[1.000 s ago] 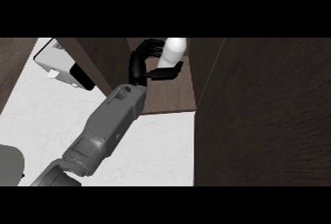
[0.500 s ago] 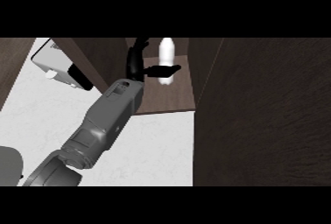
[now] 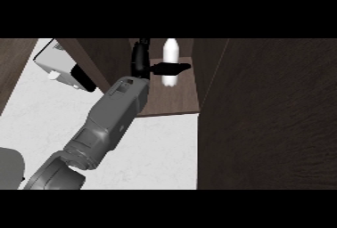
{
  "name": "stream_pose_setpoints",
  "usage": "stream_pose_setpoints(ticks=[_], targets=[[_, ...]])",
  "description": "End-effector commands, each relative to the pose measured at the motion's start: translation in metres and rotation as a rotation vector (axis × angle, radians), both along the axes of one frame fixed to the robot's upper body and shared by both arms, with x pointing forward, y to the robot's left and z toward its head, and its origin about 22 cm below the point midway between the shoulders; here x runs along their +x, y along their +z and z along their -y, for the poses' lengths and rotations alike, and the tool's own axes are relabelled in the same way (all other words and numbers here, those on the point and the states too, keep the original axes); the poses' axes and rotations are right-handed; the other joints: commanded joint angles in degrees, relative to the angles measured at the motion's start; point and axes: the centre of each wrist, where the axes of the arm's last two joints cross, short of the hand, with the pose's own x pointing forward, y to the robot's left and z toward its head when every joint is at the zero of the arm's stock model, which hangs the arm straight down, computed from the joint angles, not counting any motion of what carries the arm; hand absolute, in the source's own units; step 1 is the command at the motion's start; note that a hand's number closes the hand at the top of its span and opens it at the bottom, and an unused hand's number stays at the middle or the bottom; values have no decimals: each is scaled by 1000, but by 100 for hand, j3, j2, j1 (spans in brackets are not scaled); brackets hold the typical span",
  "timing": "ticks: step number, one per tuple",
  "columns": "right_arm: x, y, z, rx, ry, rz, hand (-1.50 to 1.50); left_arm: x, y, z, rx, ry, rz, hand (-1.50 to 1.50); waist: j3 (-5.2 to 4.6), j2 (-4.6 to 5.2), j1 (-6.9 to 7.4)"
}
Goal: Pick up the bottled water, place it into the cabinet and close the cabinet
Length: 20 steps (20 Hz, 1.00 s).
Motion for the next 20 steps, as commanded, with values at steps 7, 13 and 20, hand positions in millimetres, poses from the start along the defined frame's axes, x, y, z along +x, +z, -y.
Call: stream_pose_setpoints(ticks=[7,13,20], targets=[[5,29,-19,-10,36,27,-150,-1,9,9,-99,-56,59,-150,3,-58,51],[1,29,-25,-22,-7,27,-150,-23,-17,7,-145,-117,59,-150,5,-140,232],[-7,36,-20,-30,-31,6,-150,-61,-28,23,-225,-197,31,-150,4,-167,329]])
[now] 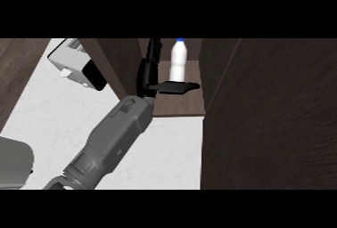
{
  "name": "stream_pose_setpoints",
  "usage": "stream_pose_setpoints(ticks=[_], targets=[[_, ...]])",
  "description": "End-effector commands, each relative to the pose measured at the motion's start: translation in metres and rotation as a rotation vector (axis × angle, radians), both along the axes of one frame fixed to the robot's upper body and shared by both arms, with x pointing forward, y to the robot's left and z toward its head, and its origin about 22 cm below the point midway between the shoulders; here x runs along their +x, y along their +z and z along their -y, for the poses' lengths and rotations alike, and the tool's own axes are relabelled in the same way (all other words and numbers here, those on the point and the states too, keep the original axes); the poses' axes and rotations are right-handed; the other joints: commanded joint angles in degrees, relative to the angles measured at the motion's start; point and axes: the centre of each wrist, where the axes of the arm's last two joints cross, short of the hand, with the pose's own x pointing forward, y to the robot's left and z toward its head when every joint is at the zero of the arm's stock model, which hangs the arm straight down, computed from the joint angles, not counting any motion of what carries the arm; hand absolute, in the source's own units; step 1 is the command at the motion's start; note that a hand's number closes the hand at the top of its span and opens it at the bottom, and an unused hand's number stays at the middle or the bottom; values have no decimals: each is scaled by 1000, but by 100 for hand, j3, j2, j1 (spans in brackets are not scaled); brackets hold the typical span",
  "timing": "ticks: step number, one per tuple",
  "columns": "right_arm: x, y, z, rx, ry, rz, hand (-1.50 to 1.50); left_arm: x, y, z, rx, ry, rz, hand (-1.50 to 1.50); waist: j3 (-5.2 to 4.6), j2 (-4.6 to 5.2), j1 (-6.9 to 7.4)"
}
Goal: Pick up the bottled water, place it into the cabinet and close the cabinet
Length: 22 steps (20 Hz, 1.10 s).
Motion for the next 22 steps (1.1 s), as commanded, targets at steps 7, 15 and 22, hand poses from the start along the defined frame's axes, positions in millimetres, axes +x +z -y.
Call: stream_pose_setpoints(ticks=[7,15,22], targets=[[-2,20,-19,-9,-20,50,-150,-85,-29,13,-113,-98,-32,-150,4,-23,258],[-1,35,-21,-59,16,54,-150,-157,-39,8,-187,-179,-55,150,1,6,209],[0,36,-30,-106,169,10,150,-201,-48,-40,-142,-247,-42,150,-2,12,181]])
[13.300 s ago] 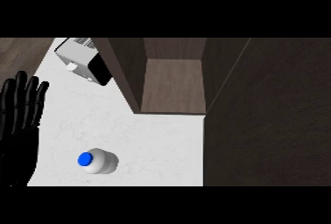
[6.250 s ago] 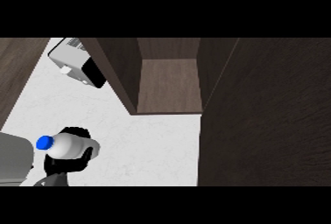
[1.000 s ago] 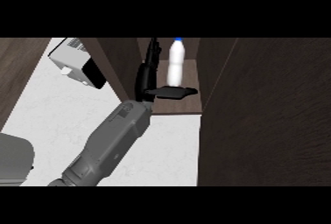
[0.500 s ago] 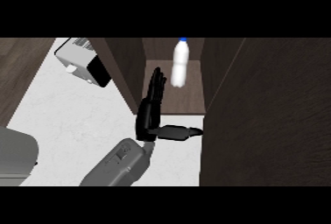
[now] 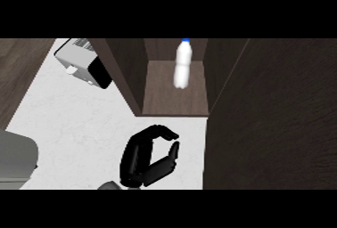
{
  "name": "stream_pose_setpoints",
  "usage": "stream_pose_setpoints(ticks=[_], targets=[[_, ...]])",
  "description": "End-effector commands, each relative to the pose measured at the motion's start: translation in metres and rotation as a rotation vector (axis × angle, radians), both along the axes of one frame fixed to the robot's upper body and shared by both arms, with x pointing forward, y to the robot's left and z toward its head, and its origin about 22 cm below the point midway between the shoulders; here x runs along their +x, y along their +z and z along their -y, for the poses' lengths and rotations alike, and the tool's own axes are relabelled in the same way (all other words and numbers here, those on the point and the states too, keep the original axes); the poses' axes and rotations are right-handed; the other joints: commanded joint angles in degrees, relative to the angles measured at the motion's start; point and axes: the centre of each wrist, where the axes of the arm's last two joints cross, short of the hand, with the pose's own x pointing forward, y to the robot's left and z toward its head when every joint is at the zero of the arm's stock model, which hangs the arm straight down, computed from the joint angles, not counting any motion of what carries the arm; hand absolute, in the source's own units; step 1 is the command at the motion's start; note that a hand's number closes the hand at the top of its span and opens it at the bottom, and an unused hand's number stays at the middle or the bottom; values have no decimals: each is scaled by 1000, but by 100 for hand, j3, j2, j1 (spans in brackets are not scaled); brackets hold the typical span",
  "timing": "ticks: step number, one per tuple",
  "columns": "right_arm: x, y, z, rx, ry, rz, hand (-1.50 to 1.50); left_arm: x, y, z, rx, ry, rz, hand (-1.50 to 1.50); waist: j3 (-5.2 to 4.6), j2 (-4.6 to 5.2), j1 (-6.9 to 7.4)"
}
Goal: Pick up the bottled water, place it into the cabinet and close the cabinet
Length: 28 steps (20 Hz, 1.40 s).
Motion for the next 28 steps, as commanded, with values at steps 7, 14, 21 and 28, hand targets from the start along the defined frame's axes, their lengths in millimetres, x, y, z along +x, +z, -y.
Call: stream_pose_setpoints(ticks=[7,14,21,28], targets=[[-8,34,-37,-151,197,-10,150,-46,13,-71,52,-5,2,150,-3,-4,-30],[-9,49,-52,-173,392,35,150,-54,17,-128,89,43,35,150,-21,-37,-88],[-3,47,-62,-184,456,99,150,-57,44,-169,36,49,25,-150,-34,-62,-41],[3,51,-75,-192,549,91,150,-63,58,-203,75,121,53,-150,-63,-93,74]])
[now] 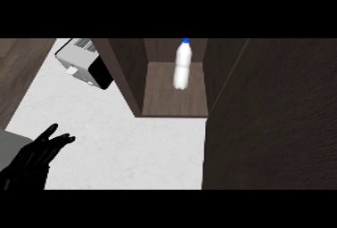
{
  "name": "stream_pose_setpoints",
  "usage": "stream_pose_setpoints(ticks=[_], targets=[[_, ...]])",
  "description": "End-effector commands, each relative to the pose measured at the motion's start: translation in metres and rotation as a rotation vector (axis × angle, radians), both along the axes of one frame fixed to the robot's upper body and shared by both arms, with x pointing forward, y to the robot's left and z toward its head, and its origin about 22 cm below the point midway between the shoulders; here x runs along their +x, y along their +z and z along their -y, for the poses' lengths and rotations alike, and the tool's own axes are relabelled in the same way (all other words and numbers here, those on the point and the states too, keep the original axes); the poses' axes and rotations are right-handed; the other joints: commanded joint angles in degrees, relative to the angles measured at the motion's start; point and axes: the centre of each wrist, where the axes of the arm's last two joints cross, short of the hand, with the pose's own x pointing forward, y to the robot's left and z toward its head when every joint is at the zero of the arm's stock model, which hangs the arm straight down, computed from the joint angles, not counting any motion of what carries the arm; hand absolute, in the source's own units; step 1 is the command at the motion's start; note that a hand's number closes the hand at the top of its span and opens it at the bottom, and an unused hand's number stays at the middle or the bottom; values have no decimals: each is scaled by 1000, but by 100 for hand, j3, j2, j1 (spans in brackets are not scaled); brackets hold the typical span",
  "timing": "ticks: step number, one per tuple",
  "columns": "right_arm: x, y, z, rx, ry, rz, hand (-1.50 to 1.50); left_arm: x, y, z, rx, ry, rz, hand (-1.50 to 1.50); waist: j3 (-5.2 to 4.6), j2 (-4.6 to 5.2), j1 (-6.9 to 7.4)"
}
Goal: Pick up the bottled water, place it into the cabinet and close the cabinet
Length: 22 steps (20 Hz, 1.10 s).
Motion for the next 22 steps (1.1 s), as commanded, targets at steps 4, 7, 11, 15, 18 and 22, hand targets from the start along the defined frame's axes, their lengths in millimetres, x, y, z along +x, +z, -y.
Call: stream_pose_setpoints(ticks=[4,7,11,15,18,22], targets=[[-6,62,-42,-188,153,214,150,-9,12,-32,13,23,-6,-150,-28,-22,116],[1,61,-45,-214,193,219,150,-15,16,-39,1,-3,-10,-150,-48,-74,176],[10,60,-54,-224,243,233,150,-15,25,-52,11,-11,-22,-150,-55,-81,205],[19,63,-62,-261,294,242,150,-21,23,-63,10,5,-47,-150,-80,-101,213],[25,58,-71,-222,288,217,150,-25,23,-66,6,4,-46,-150,-81,-107,232],[32,54,-86,-193,292,170,150,-27,30,-79,17,12,-47,-150,-70,-90,283]])
